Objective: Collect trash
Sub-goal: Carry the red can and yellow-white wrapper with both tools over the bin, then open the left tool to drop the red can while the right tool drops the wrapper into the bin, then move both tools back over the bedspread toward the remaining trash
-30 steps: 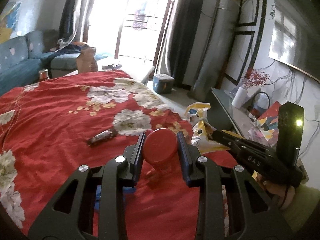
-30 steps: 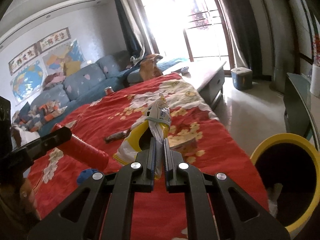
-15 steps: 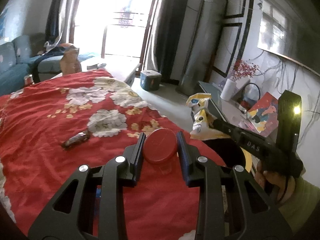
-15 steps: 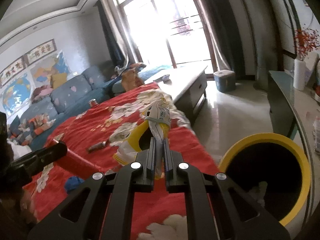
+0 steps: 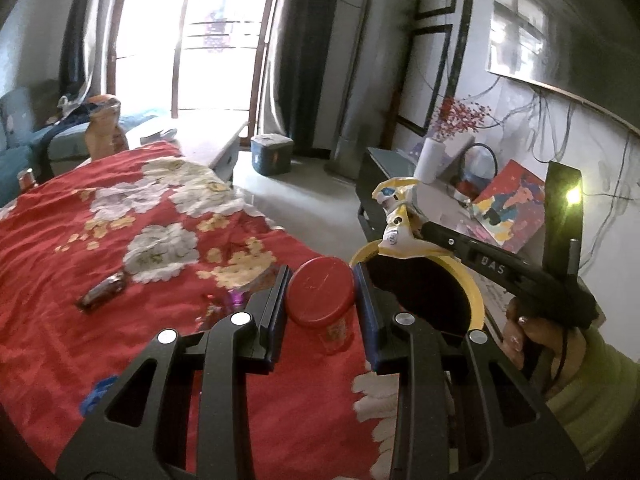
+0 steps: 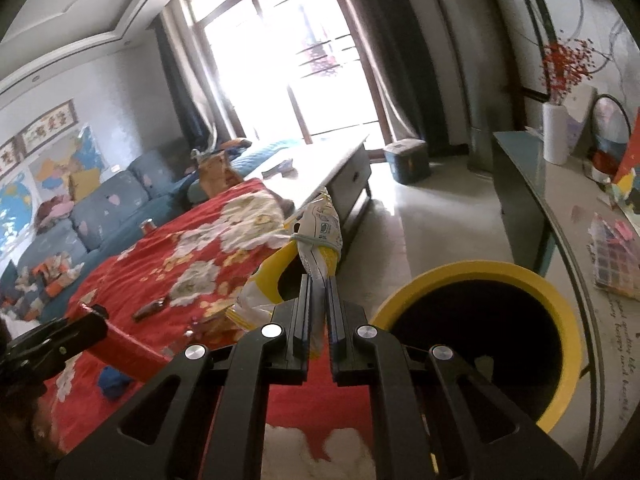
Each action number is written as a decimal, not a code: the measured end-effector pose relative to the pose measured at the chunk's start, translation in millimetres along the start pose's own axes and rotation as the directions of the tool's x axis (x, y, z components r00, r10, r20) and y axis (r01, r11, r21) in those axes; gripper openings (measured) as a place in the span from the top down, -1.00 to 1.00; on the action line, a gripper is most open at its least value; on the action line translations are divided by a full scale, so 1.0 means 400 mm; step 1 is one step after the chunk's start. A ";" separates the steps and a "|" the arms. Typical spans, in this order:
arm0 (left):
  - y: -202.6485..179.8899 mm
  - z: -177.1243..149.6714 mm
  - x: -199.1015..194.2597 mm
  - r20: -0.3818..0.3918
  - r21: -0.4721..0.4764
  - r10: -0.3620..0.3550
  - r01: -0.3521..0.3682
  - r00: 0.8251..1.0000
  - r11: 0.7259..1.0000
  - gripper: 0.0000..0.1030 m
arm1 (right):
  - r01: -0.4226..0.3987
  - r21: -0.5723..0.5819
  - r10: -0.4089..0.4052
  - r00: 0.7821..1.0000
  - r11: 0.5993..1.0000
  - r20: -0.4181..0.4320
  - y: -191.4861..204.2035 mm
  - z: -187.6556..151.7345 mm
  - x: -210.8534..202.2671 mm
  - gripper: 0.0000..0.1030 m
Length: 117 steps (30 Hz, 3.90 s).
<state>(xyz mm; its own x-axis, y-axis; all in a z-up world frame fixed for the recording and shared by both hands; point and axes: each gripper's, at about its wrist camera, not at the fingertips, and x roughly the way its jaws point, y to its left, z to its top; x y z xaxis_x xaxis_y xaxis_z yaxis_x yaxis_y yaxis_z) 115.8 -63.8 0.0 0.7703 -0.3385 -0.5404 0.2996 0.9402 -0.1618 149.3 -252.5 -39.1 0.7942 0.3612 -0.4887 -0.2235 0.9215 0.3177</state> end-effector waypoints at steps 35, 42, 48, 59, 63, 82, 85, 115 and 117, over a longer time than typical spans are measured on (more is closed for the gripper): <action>-0.278 0.012 0.215 -0.101 0.154 -0.148 0.163 0.984 0.975 0.53 | 0.201 0.164 -0.194 0.979 0.966 -0.058 -0.348 -0.019 -0.014 0.86; -0.303 0.011 0.263 -0.122 0.158 -0.161 0.179 0.979 0.971 0.53 | 0.218 0.196 -0.206 0.975 0.956 -0.078 -0.400 -0.033 -0.009 0.86; -0.316 0.002 0.305 -0.147 0.144 -0.170 0.191 0.974 0.971 0.53 | 0.217 0.219 -0.200 0.975 0.951 -0.098 -0.437 -0.040 -0.006 0.86; -0.329 -0.009 0.355 -0.176 0.127 -0.191 0.215 0.966 0.968 0.52 | 0.195 0.246 -0.164 0.976 0.950 -0.140 -0.463 -0.059 0.015 0.69; -0.322 -0.005 0.364 -0.178 0.106 -0.199 0.219 0.964 0.970 0.07 | 0.192 0.252 -0.162 0.977 0.948 -0.137 -0.464 -0.059 0.014 0.27; -0.248 -0.002 0.274 -0.110 0.034 -0.113 0.117 0.988 0.993 -0.75 | 0.178 0.161 -0.169 0.983 0.971 -0.067 -0.341 -0.014 -0.019 -0.30; -0.225 0.001 0.249 -0.095 0.025 -0.098 0.101 0.991 0.995 -0.75 | 0.165 0.145 -0.158 0.986 0.976 -0.059 -0.315 -0.008 -0.022 -0.33; -0.013 -0.014 0.048 0.033 -0.095 0.095 -0.092 0.995 0.991 -0.77 | 0.022 -0.022 -0.022 0.999 1.000 -0.026 -0.042 0.008 -0.041 -0.44; 0.006 -0.019 0.034 0.037 -0.107 0.110 -0.105 0.993 0.989 -0.77 | 0.009 -0.032 -0.010 1.000 0.999 -0.029 -0.024 0.004 -0.041 -0.44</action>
<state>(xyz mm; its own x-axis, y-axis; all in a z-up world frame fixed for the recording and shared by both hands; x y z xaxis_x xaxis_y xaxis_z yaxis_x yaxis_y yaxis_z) 122.7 -65.8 -13.9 0.8189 -0.2344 -0.5240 0.1551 0.9692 -0.1912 139.3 -267.5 -32.8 0.7797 0.3561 -0.5150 -0.2347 0.9288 0.2869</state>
